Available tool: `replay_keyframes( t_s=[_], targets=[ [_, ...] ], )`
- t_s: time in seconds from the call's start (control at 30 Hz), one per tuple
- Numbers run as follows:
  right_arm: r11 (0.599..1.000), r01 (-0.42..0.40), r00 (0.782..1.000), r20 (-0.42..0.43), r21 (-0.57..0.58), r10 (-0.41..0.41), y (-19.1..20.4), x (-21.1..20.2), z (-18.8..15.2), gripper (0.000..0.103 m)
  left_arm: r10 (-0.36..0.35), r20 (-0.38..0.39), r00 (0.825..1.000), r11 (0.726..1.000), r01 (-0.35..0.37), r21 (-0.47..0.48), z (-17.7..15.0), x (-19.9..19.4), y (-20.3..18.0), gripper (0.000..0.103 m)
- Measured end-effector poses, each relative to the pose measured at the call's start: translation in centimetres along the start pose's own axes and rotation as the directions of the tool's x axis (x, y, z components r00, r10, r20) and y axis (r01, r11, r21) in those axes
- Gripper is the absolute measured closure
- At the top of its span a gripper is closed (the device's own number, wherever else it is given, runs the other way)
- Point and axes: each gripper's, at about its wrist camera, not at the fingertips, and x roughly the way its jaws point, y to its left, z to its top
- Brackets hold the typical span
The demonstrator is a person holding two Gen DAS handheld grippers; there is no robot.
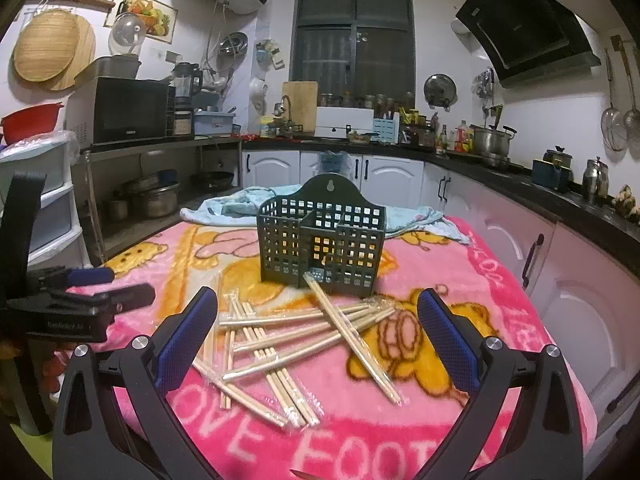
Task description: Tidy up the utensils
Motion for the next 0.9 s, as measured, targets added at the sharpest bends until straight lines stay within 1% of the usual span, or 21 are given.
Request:
replay_keyframes(
  t_s=[0.07,0.13,0.17,0.27,0.37,0.43,0.5,0.53,0.57,0.67,0.73,0.83,0.9],
  targets=[
    [1.0,-0.007,1.0,-0.011,0.002,0.007,-0.2,0.5,0.2,0.006,-0.022,-0.03,0.999,1.0,0.022,-0.023,-0.2,0.3,0.6,0.01],
    [1.0,-0.012,1.0,-0.022,0.011,0.012,-0.5,1.0,0.4,0.006,-0.025,-0.063,0.998,0.999,0.023,-0.04,-0.3,0.9,1.0,0.01],
    [1.0,-0.011,1.0,-0.028,0.013,0.012,-0.6,1.4,0.5,0.006,-0.022,-0.09,0.996,0.999,0.018,-0.047,-0.5,1.2,1.2,0.01],
    [1.0,-0.006,0.999,-0.041,0.019,0.007,-1.0,2.4,0.7,0.006,-0.039,-0.133,0.99,0.997,0.029,-0.078,-0.9,2.2,1.8,0.01],
    [1.0,-0.004,0.999,-0.046,0.018,0.005,-1.2,3.2,1.0,0.006,-0.052,-0.169,0.984,0.994,0.034,-0.107,-1.2,3.0,2.3,0.01],
    [1.0,-0.006,0.998,-0.057,0.011,0.006,-1.4,3.9,1.2,0.006,-0.074,-0.19,0.979,0.989,0.047,-0.14,-1.3,3.5,2.9,0.011],
    [1.0,-0.011,0.998,-0.069,0.006,0.011,-1.5,4.6,1.3,0.006,-0.08,-0.216,0.973,0.985,0.044,-0.165,-1.5,4.2,3.3,0.015],
    [1.0,-0.01,0.997,-0.073,0.001,0.01,-1.5,4.8,1.3,0.006,-0.081,-0.234,0.969,0.983,0.039,-0.18,-1.6,4.7,3.6,0.018],
    [1.0,-0.01,0.996,-0.083,-0.01,0.009,-1.5,5.3,1.4,0.006,-0.086,-0.249,0.965,0.98,0.036,-0.196,-1.7,5.1,3.8,0.024],
    [1.0,-0.015,0.994,-0.112,-0.027,0.012,-1.6,6.4,1.4,0.006,-0.101,-0.295,0.95,0.968,0.025,-0.249,-2.1,6.2,4.7,0.031],
    [0.999,-0.007,0.992,-0.123,-0.034,0.003,-1.8,6.9,1.5,0.006,-0.109,-0.294,0.95,0.963,0.027,-0.27,-2.1,6.6,5.1,0.032],
    [0.999,-0.003,0.989,-0.148,-0.044,-0.003,-2.0,8.1,1.5,0.006,-0.114,-0.292,0.95,0.96,0.03,-0.277,-2.0,7.0,5.0,0.034],
    [0.999,-0.008,0.984,-0.18,-0.045,0.0,-2.3,9.2,1.5,0.006,-0.109,-0.291,0.951,0.96,0.024,-0.28,-1.9,7.3,5.0,0.035]
  ],
)
